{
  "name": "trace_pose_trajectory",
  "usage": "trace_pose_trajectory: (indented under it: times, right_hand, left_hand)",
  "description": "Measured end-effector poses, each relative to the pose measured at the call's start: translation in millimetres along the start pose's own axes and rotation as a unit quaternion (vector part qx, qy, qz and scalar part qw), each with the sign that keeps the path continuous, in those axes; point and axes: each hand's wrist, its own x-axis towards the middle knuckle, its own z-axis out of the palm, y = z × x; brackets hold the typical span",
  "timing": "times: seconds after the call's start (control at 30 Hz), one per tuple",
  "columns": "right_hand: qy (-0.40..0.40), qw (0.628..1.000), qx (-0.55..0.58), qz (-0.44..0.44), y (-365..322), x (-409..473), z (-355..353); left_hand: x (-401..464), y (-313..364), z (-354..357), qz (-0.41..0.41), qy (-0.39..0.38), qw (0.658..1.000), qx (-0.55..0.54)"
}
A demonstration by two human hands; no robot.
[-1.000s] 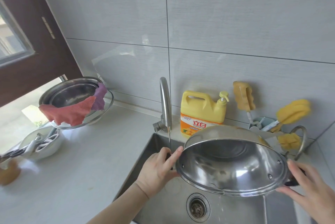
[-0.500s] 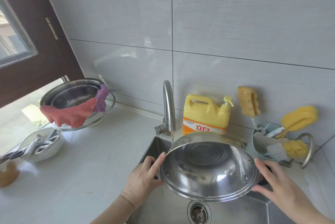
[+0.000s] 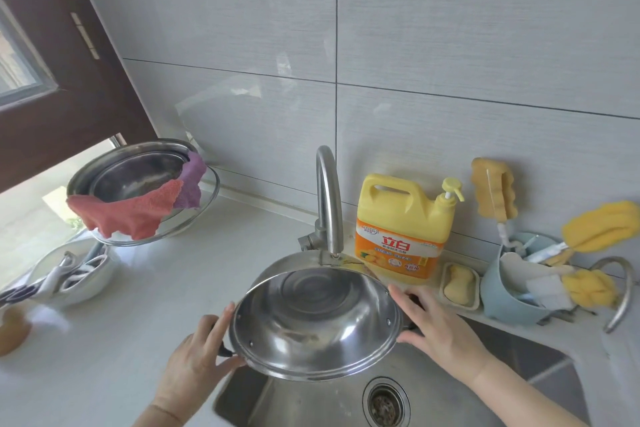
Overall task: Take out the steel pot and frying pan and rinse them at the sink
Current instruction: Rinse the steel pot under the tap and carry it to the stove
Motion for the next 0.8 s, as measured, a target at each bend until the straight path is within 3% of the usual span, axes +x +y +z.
trace_pose_trajectory:
  times: [0.27,0.63,0.7,0.8]
  right_hand:
    - [0.000,1.000,-0.001,-0.002,-4,7,2]
    - [-0.005,0.991,0.014,0.133,30,-78,-51]
    - [0.012,0.989,0.006,0.148,35,-92,-59]
    - [-0.023,0.983,0.008,0.183,39,-99,-62]
  left_hand:
    - [-1,-13,-5,-0.034,-0.015,0.999,0.004]
    - [54,55,49,0.124,0.030,0.990,0.063]
    - [61,61,55,0.131,0.026,0.990,0.054]
    - [66,64,59,0.145,0.032,0.988,0.053]
